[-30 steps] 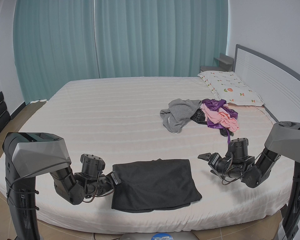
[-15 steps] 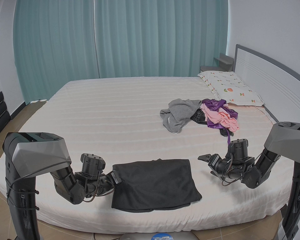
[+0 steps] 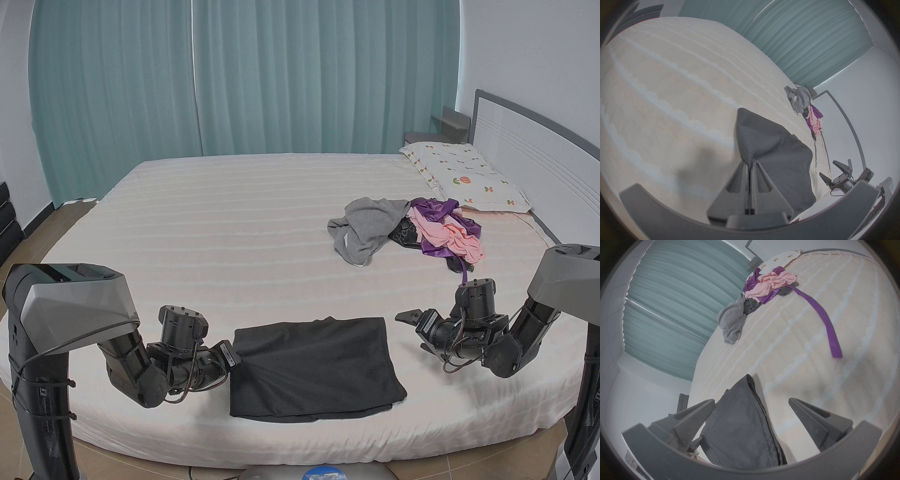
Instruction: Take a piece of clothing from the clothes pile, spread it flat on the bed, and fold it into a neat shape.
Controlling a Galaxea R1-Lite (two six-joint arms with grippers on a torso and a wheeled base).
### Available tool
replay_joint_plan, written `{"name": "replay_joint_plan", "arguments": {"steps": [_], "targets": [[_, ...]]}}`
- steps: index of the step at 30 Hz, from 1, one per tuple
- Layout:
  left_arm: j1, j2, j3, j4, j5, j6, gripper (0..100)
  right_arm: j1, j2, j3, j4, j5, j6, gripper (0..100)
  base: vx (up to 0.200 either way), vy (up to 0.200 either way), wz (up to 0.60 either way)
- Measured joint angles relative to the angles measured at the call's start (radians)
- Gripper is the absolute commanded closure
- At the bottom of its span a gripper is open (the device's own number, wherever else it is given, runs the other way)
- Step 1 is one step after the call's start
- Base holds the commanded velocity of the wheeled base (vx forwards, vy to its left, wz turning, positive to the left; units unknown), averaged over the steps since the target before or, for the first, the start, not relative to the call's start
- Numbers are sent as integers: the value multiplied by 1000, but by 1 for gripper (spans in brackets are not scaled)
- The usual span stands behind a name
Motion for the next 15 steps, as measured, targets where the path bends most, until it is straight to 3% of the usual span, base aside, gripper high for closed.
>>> {"name": "replay_joint_plan", "arguments": {"steps": [15], "targets": [[7,-13,0,7,3,0,100,-1,5,0,1,-1,0,0,0,200,0]]}}
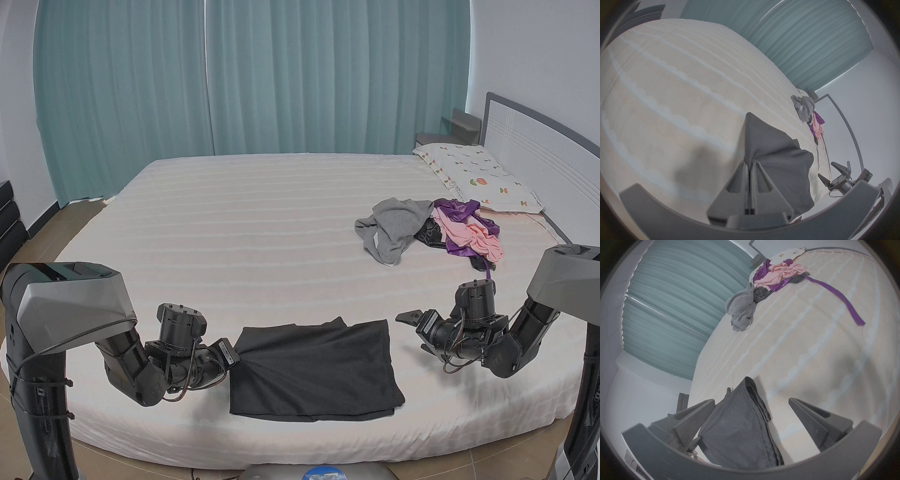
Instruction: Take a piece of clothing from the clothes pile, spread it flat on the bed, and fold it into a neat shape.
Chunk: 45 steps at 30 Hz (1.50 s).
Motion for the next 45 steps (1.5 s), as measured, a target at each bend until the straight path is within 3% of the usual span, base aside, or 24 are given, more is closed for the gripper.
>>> {"name": "replay_joint_plan", "arguments": {"steps": [22,34,45], "targets": [[16,-2,-3,4,3,3,100,3,5,2,-1,0,0,0,0,200,0],[10,-11,-20,105,3,3,100,3,5,6,-1,0,0,0,0,200,0],[-5,-10,-11,107,5,6,100,3,5,7,-1,0,0,0,0,0,0]]}}
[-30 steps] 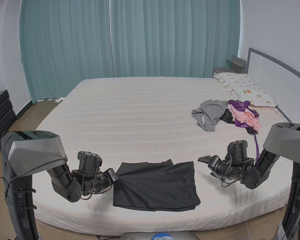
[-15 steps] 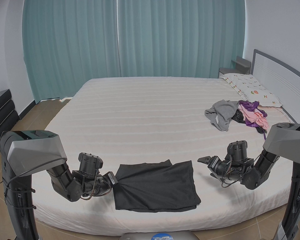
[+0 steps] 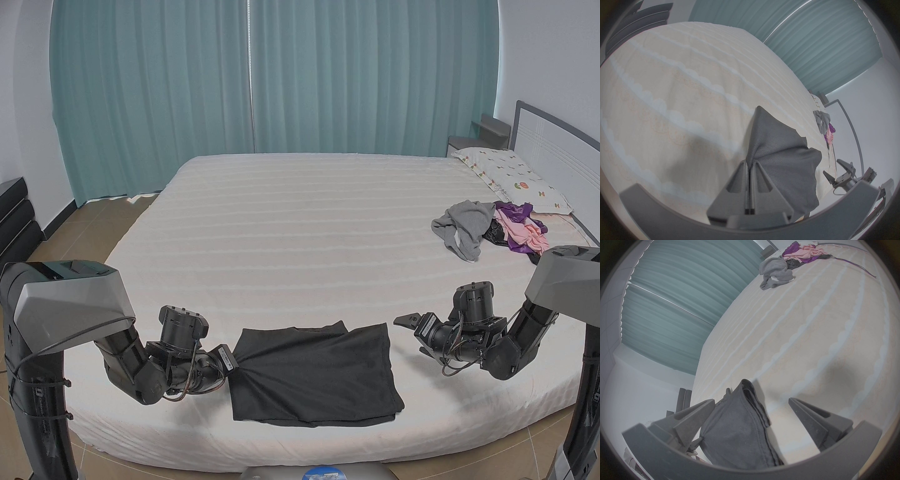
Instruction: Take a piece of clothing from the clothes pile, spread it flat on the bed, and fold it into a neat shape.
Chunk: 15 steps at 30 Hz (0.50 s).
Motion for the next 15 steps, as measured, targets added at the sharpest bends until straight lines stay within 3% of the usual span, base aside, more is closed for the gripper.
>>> {"name": "replay_joint_plan", "arguments": {"steps": [1,2,15], "targets": [[-3,0,2,0,0,0,100,0,0,0,-1,0,0,0,0,0,0],[-5,0,4,1,-1,1,0,1,0,-1,-2,0,0,0,0,0,0],[-9,-4,9,0,2,-2,0,2,0,1,1,-2,-1,0,0,0,0]]}}
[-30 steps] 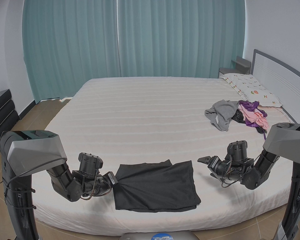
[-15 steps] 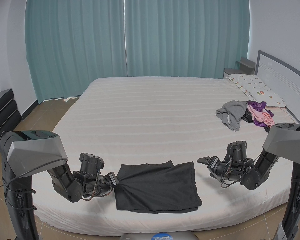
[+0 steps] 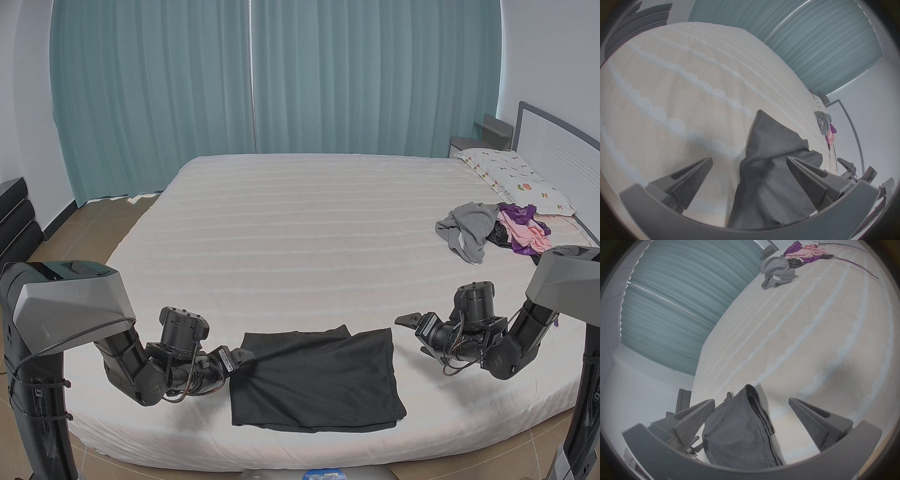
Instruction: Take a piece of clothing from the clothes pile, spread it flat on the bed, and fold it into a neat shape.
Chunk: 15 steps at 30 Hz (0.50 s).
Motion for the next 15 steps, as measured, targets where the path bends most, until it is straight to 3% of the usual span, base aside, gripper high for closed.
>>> {"name": "replay_joint_plan", "arguments": {"steps": [15], "targets": [[45,-75,0,-11,12,-40,0,3,-6,13,5,-10,-31,0,0,0,0]]}}
